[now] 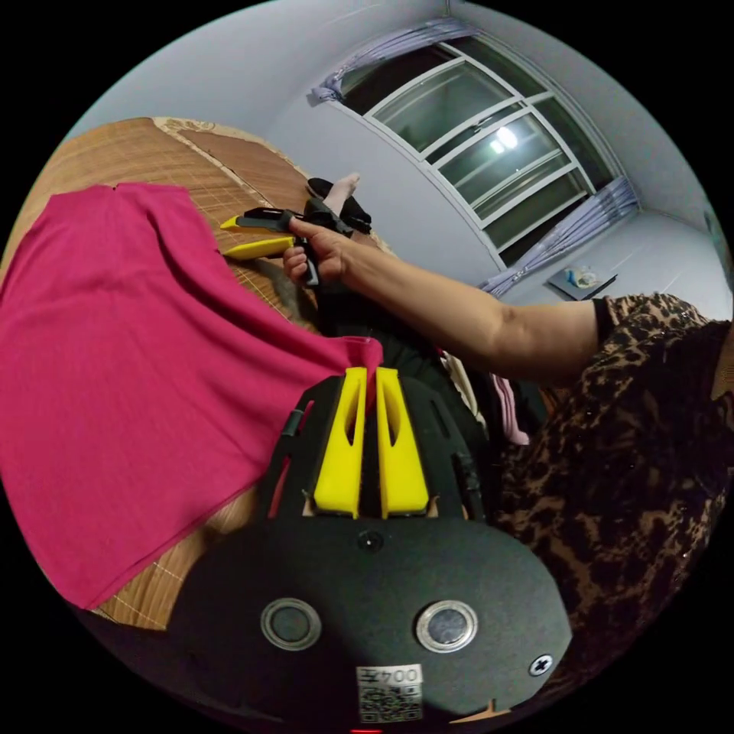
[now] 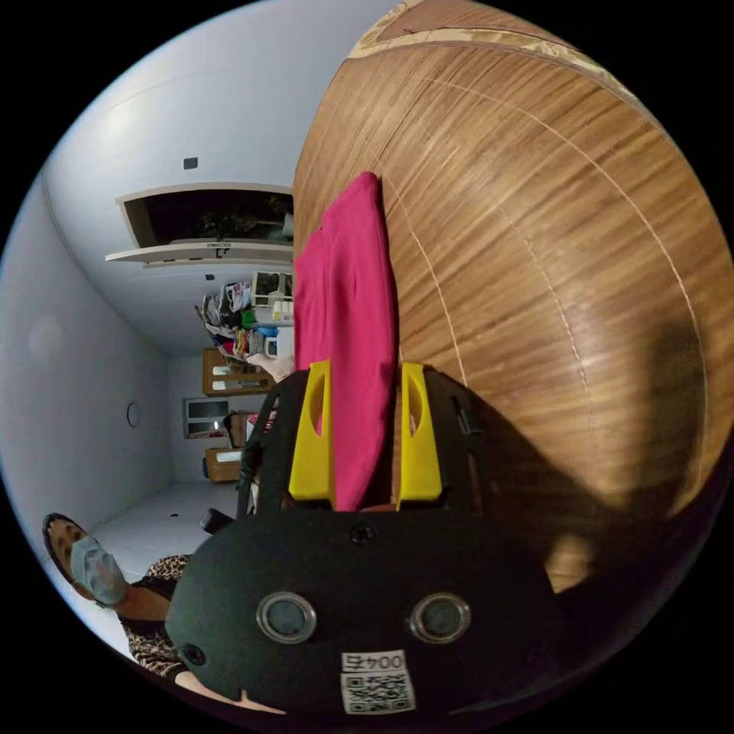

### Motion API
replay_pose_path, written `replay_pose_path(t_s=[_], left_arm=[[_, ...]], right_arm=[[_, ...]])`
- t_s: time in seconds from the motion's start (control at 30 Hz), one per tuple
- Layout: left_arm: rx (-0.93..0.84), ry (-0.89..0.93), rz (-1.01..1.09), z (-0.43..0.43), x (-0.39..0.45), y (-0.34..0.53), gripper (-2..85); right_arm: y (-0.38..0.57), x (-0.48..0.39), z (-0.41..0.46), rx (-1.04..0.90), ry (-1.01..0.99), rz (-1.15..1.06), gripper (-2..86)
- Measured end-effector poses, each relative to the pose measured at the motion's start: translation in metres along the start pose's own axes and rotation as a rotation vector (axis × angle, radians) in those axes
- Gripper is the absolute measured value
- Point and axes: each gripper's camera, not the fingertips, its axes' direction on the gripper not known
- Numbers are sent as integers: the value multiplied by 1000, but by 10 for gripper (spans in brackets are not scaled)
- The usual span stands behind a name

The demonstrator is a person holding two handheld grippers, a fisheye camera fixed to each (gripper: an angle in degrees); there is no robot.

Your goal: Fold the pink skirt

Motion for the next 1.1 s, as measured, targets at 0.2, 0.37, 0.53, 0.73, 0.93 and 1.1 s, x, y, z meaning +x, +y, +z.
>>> replay_pose_path(t_s=[0.2, 0.37, 0.53, 0.73, 0.93, 1.1], left_arm=[[42, 57, -24, -65, -12, 9, 21], [59, 69, -41, -106, -20, 16, 23], [75, 89, -71, -143, -29, 24, 22], [80, 92, -86, -178, -31, 28, 21], [53, 137, -77, -198, -22, 29, 22], [-14, 156, -85, -211, -12, 30, 22]], right_arm=[[-58, -22, 15, -2, -32, -2, 128], [-96, -31, 23, 38, -100, 17, 116], [-126, -46, 28, 98, -113, 19, 105], [-143, -75, 26, 134, -12, 6, 21], [-125, -107, -19, 182, 147, -32, 1], [-91, -115, -76, 207, 245, -1, -3]])
